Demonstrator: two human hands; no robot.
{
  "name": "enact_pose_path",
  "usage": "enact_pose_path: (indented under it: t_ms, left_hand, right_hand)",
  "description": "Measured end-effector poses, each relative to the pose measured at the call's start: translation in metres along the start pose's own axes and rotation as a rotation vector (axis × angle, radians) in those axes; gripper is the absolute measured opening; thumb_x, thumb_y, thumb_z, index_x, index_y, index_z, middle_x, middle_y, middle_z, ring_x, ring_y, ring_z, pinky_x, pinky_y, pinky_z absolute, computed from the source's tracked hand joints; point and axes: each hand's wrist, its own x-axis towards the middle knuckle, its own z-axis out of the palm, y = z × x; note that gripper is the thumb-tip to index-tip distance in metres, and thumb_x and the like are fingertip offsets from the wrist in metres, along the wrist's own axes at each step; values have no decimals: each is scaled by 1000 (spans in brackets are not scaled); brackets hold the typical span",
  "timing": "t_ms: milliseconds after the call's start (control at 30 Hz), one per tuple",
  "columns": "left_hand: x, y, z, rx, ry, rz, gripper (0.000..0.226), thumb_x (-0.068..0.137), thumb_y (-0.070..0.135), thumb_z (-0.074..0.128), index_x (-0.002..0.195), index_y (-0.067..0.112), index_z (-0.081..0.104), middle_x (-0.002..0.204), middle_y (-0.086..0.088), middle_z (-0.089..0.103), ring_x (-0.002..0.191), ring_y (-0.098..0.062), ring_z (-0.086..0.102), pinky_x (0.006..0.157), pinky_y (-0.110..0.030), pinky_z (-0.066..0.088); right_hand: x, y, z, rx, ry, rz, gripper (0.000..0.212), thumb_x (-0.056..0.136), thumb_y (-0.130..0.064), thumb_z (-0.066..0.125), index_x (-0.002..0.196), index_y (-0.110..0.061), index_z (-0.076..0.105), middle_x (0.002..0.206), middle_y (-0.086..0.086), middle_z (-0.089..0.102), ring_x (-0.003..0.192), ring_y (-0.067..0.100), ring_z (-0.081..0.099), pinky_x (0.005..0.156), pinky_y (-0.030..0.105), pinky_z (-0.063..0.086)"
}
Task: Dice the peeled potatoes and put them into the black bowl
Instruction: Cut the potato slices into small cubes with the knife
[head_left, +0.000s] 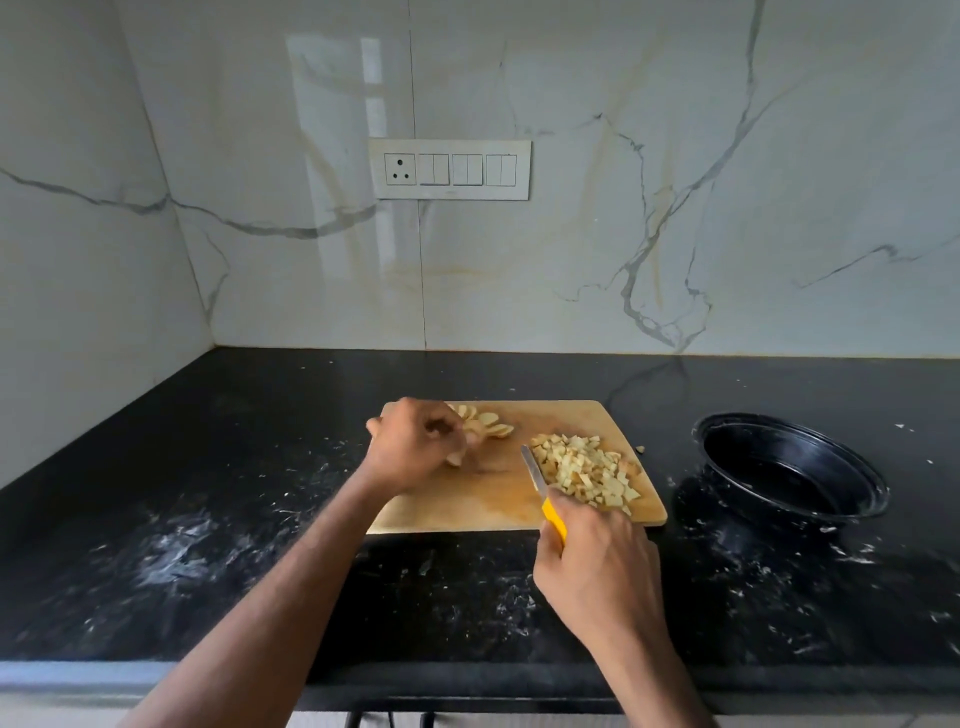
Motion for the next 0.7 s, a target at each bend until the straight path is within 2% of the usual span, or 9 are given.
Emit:
enact_pose_path:
  t_ms: [67, 133, 267, 333, 433, 500, 600, 700]
  left_hand:
    - [-4, 2, 8, -23, -247, 86, 12, 84, 41, 74, 74, 35, 76, 78, 14, 72, 76, -9, 63, 81, -51, 50]
    - [-5, 0, 14, 91, -330, 94, 17, 84, 53, 63, 78, 42, 74, 81, 21, 70, 80, -7, 60, 87, -60, 46]
    - [-8, 2, 14, 175, -135, 63, 6, 79, 46, 65, 81, 48, 70, 78, 33, 65, 85, -4, 58, 89, -56, 45]
    - [-11, 6, 14, 162, -62, 55, 15, 75, 48, 63, 89, 48, 68, 79, 35, 64, 87, -3, 59, 87, -54, 47]
    - [-16, 11, 16, 235, -93, 47, 17, 74, 54, 74, 85, 41, 74, 78, 29, 66, 90, -2, 57, 92, -50, 41]
    - [-18, 14, 17, 283, -111, 36, 17, 76, 51, 79, 88, 40, 75, 82, 27, 66, 95, -4, 55, 96, -48, 35]
    - [-19, 17, 17, 270, -117, 50, 14, 80, 44, 78, 94, 44, 76, 89, 31, 65, 103, -8, 55, 96, -47, 32]
    - [-19, 20, 18, 287, -161, 65, 17, 84, 38, 75, 100, 41, 77, 103, 30, 67, 112, -11, 53, 92, -45, 30]
  right_hand:
    - [0, 1, 1, 2, -11, -28, 36, 94, -37, 56, 130, -33, 63, 87, -10, 73, 73, 9, 68, 64, 18, 54]
    - [0, -1, 2, 20, -31, -60, 38, 95, -38, 56, 132, -31, 62, 90, -11, 74, 74, 8, 68, 66, 16, 54]
    - [0, 1, 5, 57, -56, -70, 41, 96, -38, 55, 137, -30, 59, 98, -12, 74, 78, 7, 69, 69, 14, 54]
    - [0, 1, 5, 65, -68, -67, 46, 98, -38, 54, 143, -31, 53, 102, -11, 73, 83, 7, 67, 72, 15, 53]
    - [0, 1, 5, 54, -99, -49, 52, 99, -40, 52, 150, -32, 42, 111, -10, 70, 94, 8, 64, 79, 19, 51]
    - [0, 1, 6, 48, -100, -43, 53, 99, -40, 52, 150, -32, 41, 110, -10, 70, 93, 7, 63, 79, 19, 51]
    - [0, 1, 8, 65, -84, -59, 52, 99, -38, 51, 150, -31, 42, 101, -8, 71, 76, 7, 55, 67, 15, 45]
    - [-1, -1, 10, 44, -89, -99, 53, 98, -36, 52, 150, -28, 43, 85, -8, 66, 63, 9, 50, 51, 11, 27]
